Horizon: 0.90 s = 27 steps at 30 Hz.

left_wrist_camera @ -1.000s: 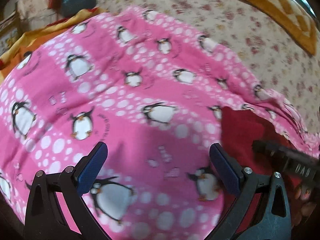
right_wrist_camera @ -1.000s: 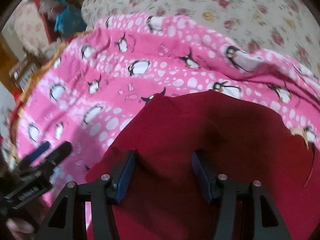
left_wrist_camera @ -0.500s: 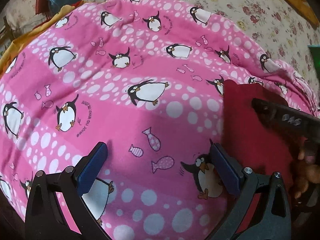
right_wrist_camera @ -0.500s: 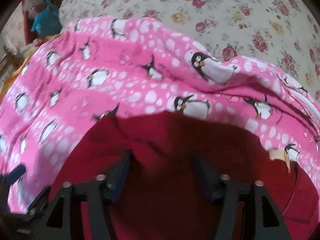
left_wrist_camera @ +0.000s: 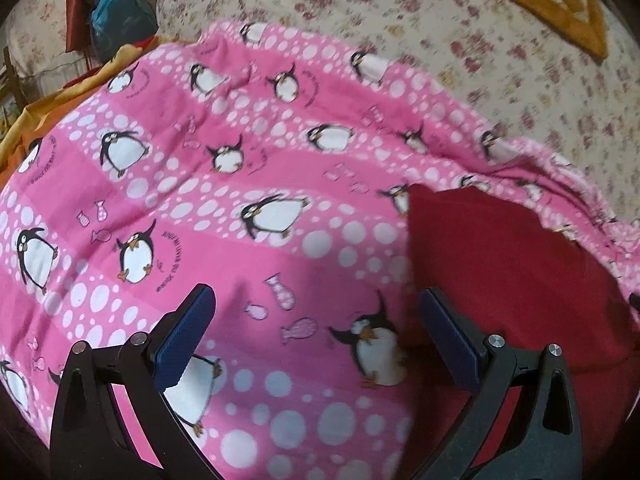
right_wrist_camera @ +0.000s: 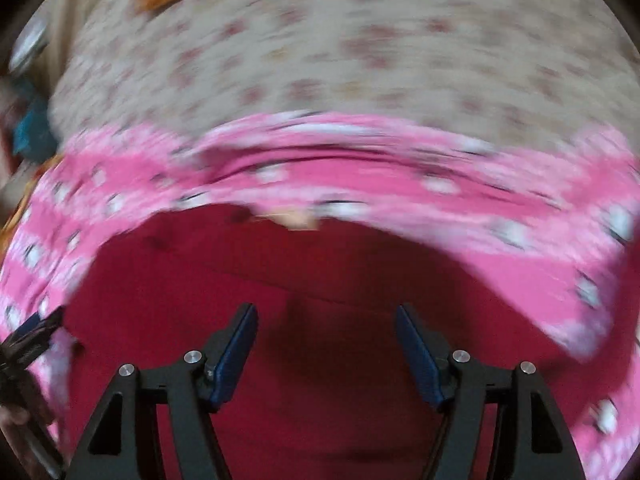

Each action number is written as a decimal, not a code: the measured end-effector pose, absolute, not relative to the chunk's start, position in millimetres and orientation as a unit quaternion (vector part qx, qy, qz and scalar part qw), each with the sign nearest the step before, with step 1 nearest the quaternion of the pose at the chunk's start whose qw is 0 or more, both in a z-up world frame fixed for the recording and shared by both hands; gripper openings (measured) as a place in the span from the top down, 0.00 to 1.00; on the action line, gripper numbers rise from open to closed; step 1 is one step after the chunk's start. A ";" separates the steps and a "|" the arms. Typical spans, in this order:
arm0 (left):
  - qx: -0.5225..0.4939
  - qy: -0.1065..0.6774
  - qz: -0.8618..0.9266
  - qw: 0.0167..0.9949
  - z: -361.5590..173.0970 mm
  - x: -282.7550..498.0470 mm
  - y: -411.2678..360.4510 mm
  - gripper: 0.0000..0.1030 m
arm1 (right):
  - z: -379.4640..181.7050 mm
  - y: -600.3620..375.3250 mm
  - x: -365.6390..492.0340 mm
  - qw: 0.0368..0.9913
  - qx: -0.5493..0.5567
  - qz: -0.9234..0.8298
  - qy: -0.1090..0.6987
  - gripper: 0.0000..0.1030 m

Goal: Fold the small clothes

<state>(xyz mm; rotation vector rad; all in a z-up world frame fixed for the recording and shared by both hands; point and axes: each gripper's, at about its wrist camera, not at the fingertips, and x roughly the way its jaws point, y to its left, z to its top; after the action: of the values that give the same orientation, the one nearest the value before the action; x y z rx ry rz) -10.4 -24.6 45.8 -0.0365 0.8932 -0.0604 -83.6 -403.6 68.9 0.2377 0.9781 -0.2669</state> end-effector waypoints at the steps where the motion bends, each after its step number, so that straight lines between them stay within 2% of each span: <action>1: -0.022 0.428 -0.037 0.903 48.2 -11.8 -26.6 0.01 | 64.8 -413.4 -88.6 0.863 0.120 -0.136 0.471 0.28; 3: -0.029 0.424 -0.047 0.904 52.5 -14.4 -30.3 0.01 | 49.8 -427.7 -92.6 0.852 0.132 -0.133 0.490 0.31; 5: -0.027 0.416 -0.052 0.907 55.9 -16.7 -34.9 0.01 | 38.2 -424.9 -89.3 0.847 0.130 -0.114 0.503 0.64; 6: -0.023 0.414 -0.054 0.908 56.8 -17.7 -37.0 0.01 | 36.7 -419.0 -87.2 0.848 0.109 -0.119 0.504 0.65; 7: -0.018 0.414 -0.055 0.909 56.9 -17.6 -38.9 0.01 | 38.6 -414.0 -88.0 0.854 0.093 -0.118 0.498 0.72; 8: -0.012 0.416 -0.055 0.908 56.0 -17.2 -41.6 0.01 | 42.7 -411.2 -89.2 0.860 0.077 -0.113 0.491 0.91; 9: -0.010 0.418 -0.055 0.907 54.8 -16.6 -42.3 0.01 | 48.5 -410.7 -91.1 0.866 0.073 -0.106 0.483 0.96; 12: 0.000 0.429 -0.057 0.902 48.4 -13.3 -48.3 0.01 | 63.7 -418.9 -96.8 0.877 0.068 -0.120 0.460 0.95; 16: 0.024 0.448 -0.050 0.892 36.2 -9.5 -55.8 0.01 | 50.5 -421.6 -93.8 0.860 0.042 -0.153 0.486 0.96; 20: 0.021 0.454 -0.051 0.889 32.6 -9.5 -54.5 0.01 | 53.0 -425.1 -97.0 0.857 0.062 -0.158 0.486 0.94; 21: 0.019 0.455 -0.052 0.889 32.4 -9.3 -54.1 0.01 | 58.1 -427.9 -98.6 0.857 0.088 -0.161 0.482 0.91; 22: 0.017 0.456 -0.052 0.888 32.0 -9.1 -54.0 0.01 | 63.0 -428.7 -99.3 0.857 0.109 -0.162 0.476 0.79; 23: 0.015 0.457 -0.051 0.888 31.8 -8.7 -53.8 0.01 | 67.5 -426.9 -97.8 0.861 0.129 -0.154 0.468 0.59; 24: 0.015 0.457 -0.052 0.888 31.7 -8.6 -53.6 0.01 | 73.2 -420.4 -94.6 0.868 0.145 -0.138 0.455 0.53; 27: 0.015 0.458 -0.052 0.887 31.4 -8.5 -53.7 0.01 | 76.5 -386.3 -73.9 0.876 0.149 -0.065 0.454 0.52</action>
<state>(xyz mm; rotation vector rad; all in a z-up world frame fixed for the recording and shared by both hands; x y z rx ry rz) -8.5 -53.7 31.4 0.0316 0.9528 -0.1071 -74.0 -386.3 76.5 0.3105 0.9470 -0.1366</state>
